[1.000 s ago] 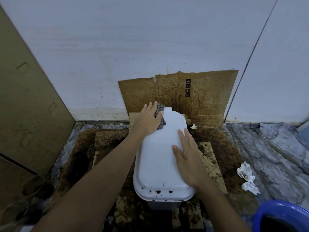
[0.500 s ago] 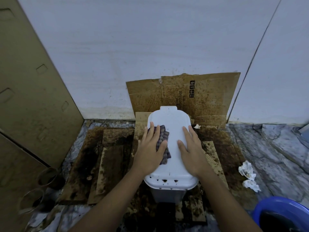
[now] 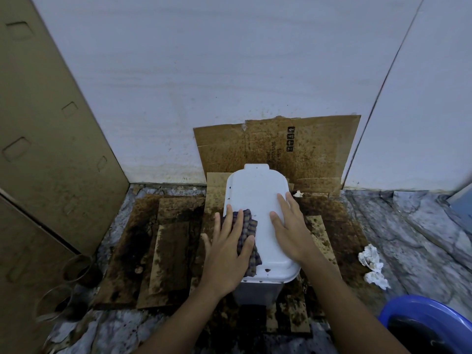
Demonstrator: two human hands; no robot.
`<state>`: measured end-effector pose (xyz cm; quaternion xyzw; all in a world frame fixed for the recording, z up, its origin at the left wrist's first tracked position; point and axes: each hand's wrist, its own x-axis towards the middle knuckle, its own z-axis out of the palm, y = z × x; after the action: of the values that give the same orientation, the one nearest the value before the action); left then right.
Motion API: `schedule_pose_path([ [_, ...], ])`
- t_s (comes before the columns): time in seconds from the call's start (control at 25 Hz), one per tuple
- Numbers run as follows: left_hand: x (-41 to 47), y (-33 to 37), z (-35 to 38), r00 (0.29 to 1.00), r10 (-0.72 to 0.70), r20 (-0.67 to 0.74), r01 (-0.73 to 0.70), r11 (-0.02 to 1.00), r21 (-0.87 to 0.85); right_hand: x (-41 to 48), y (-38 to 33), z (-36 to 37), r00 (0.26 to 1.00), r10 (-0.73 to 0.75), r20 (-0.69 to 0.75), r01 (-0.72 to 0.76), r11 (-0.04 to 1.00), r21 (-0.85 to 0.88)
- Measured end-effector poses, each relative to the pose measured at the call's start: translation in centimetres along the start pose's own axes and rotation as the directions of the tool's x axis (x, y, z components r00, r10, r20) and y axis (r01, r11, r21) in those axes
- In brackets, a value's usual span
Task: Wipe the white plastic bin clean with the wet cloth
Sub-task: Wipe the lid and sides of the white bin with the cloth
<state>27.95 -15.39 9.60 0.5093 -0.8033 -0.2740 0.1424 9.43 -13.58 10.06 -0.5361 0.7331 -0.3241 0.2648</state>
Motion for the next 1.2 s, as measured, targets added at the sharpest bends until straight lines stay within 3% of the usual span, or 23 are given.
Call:
schedule_pose_path([
  [0.16, 0.3, 0.4, -0.2, 0.999, -0.047, -0.004, 0.047, 0.999, 0.022, -1.0, -0.1, -0.5, 0.996, -0.061, -0.063, 0.066, 0.995, 0.08],
  [0.32, 1.0, 2.4, -0.6, 1.0, 0.011, 0.008, -0.011, 0.999, 0.034, -2.5, -0.2, -0.9, 0.976, -0.175, -0.132, 0.188, 0.978, 0.09],
  [0.44, 1.5, 4.1, -1.4, 0.996, 0.058, 0.07, -0.038, 0.966, -0.257, -3.4, -0.3, -1.1, 0.94, -0.229, -0.251, 0.249, 0.967, 0.051],
  [0.52, 1.6, 4.4, -2.5, 0.997, 0.049, 0.064, -0.004, 0.824, -0.567, -4.0, -0.9, -0.9, 0.909, -0.27, -0.317, 0.287, 0.958, 0.006],
  [0.6, 1.8, 3.2, -3.3, 0.996, -0.042, -0.08, -0.028, 0.7, -0.714, -4.4, -2.1, -0.2, 0.895, -0.321, -0.31, 0.33, 0.944, -0.024],
  [0.68, 2.1, 1.2, -3.2, 0.962, -0.191, -0.193, 0.015, 0.746, -0.666, -4.1, -3.5, 1.1, 0.919, -0.357, -0.168, 0.349, 0.934, -0.071],
  [0.76, 2.2, 0.0, -2.6, 0.954, -0.256, -0.159, 0.114, 0.795, -0.595, -3.6, -4.0, 2.6, 0.939, -0.344, -0.007, 0.334, 0.916, -0.223],
  [0.84, 1.9, 0.2, -2.1, 0.97, -0.225, -0.09, 0.132, 0.801, -0.584, -3.5, -3.5, 3.2, 0.958, -0.28, 0.068, 0.282, 0.865, -0.414],
  [1.04, 3.4, -1.1, 0.2, 0.985, -0.16, -0.066, 0.115, 0.888, -0.445, -4.4, -1.4, 1.6, 0.975, -0.22, 0.029, 0.203, 0.827, -0.525],
  [1.2, 4.0, 0.4, -0.5, 0.975, -0.212, -0.061, 0.17, 0.898, -0.406, -4.6, 0.0, 0.0, 0.992, -0.121, 0.021, 0.12, 0.913, -0.39],
])
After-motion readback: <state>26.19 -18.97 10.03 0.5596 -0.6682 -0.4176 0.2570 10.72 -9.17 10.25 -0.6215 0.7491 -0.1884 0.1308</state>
